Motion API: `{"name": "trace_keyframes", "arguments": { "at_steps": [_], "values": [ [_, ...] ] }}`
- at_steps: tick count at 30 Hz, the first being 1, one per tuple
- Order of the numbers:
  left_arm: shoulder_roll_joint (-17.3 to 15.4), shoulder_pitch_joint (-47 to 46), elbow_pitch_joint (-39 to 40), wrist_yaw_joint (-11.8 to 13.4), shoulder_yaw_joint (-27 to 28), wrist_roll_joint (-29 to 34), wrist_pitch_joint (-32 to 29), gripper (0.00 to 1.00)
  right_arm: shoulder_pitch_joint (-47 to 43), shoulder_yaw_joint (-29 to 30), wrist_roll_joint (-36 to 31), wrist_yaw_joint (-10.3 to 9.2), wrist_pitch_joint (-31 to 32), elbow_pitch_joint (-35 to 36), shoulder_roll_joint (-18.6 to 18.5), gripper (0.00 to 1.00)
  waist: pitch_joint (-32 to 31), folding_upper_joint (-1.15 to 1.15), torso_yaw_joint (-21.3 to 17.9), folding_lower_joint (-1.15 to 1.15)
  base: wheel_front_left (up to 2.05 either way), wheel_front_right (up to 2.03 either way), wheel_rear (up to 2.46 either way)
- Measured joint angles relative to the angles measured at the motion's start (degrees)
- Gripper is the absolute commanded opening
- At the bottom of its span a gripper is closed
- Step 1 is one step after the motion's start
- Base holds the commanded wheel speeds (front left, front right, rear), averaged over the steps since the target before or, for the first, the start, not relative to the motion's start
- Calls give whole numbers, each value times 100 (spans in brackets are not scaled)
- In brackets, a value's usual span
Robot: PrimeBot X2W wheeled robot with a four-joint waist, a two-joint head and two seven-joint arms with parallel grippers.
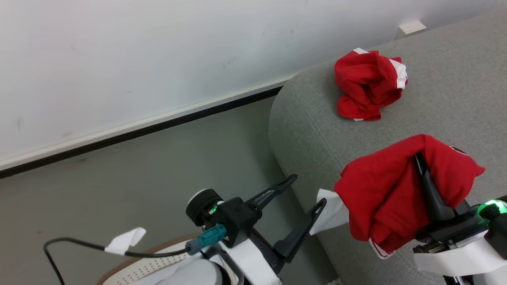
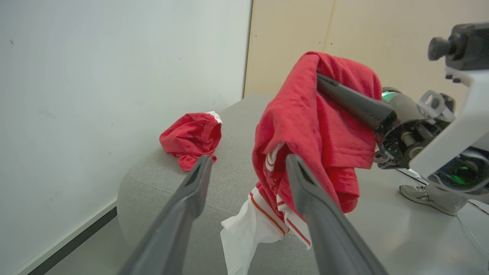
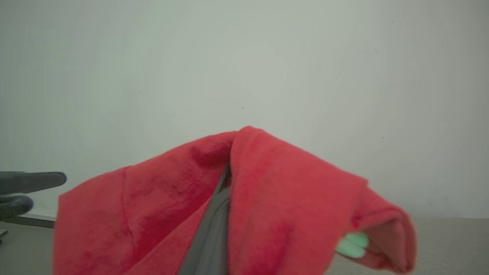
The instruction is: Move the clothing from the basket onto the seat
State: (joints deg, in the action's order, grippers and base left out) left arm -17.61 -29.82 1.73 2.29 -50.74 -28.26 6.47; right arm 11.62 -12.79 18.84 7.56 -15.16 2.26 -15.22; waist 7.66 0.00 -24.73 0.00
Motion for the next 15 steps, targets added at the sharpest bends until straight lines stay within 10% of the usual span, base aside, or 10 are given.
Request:
{"name": "trace_keyframes", "arguments": {
  "at_steps": [15],
  "values": [
    [-162,-300,98,-24,-12,166,-200,100,1011,1158,-169,0,69,-302,-673,0,745,0,442,0,0,0,0]
  ]
}}
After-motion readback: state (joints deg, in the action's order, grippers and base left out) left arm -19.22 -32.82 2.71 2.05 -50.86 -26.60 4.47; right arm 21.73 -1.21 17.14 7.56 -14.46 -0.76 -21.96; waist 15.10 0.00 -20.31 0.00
